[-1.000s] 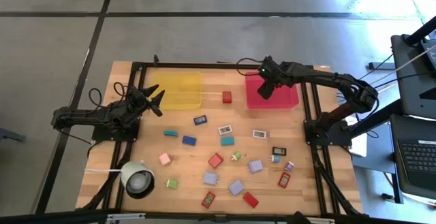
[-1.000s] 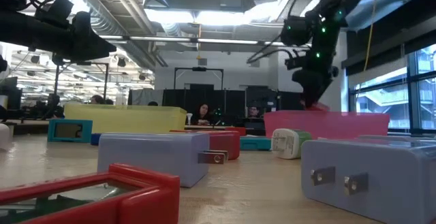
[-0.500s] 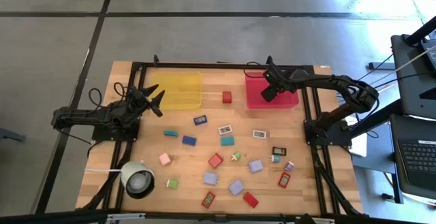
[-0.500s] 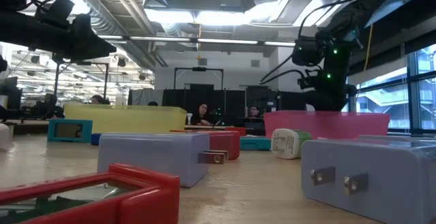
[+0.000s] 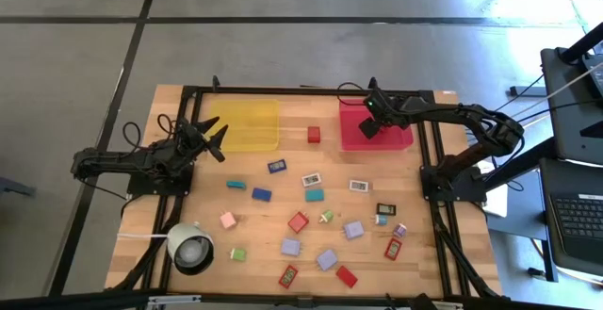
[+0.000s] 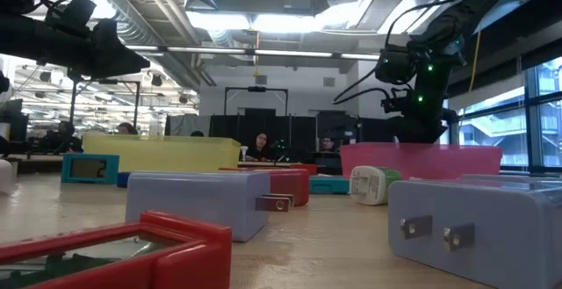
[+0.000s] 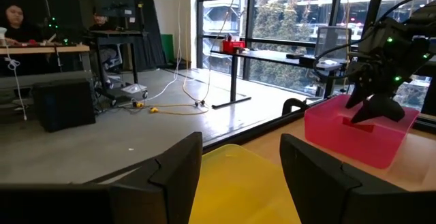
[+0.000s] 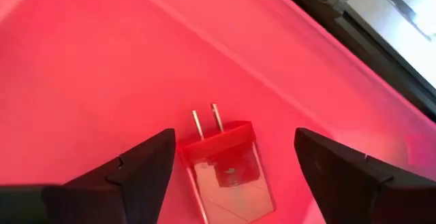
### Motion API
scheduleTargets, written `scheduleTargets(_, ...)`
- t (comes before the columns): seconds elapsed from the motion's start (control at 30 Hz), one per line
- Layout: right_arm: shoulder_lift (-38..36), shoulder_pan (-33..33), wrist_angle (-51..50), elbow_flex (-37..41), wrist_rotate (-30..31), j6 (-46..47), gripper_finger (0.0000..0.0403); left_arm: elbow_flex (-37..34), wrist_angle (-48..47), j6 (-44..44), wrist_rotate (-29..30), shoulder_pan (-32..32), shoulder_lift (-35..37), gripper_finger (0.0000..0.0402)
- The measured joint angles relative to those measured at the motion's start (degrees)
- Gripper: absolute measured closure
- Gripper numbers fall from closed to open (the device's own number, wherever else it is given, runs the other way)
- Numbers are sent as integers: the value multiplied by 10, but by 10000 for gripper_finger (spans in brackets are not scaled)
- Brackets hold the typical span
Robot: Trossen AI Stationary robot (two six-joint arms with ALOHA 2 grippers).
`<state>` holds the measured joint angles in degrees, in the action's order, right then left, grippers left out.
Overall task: Pick & Place Office items
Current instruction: Put the top red charger adapter into the red bin
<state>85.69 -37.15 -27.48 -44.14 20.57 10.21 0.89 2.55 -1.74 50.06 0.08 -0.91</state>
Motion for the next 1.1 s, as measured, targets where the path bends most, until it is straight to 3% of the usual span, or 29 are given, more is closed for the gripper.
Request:
scheduleTargets(0.3, 0, 3, -110, -110, -3, 12, 77, 0, 0, 0, 0, 0, 0, 205)
scheduleTargets(0.4, 0, 11, -121, -162, -34, 17, 82, 0, 0, 0, 0, 0, 0, 205)
scheduleTargets(0.57, 0, 43, -52, -220, -140, 5, 89, 0, 1, 0, 0, 0, 0, 205)
scheduleTargets(0.67, 1, 72, 16, -222, -174, -29, 92, 0, 2, 7, 0, 0, 0, 205)
scheduleTargets(0.9, 53, 143, 92, -222, -184, -165, 92, 0, 2, 60, 0, 0, 0, 205)
scheduleTargets(1.1, 119, 163, 112, -252, -169, -111, 85, 0, 2, 61, 3, 0, 0, 205)
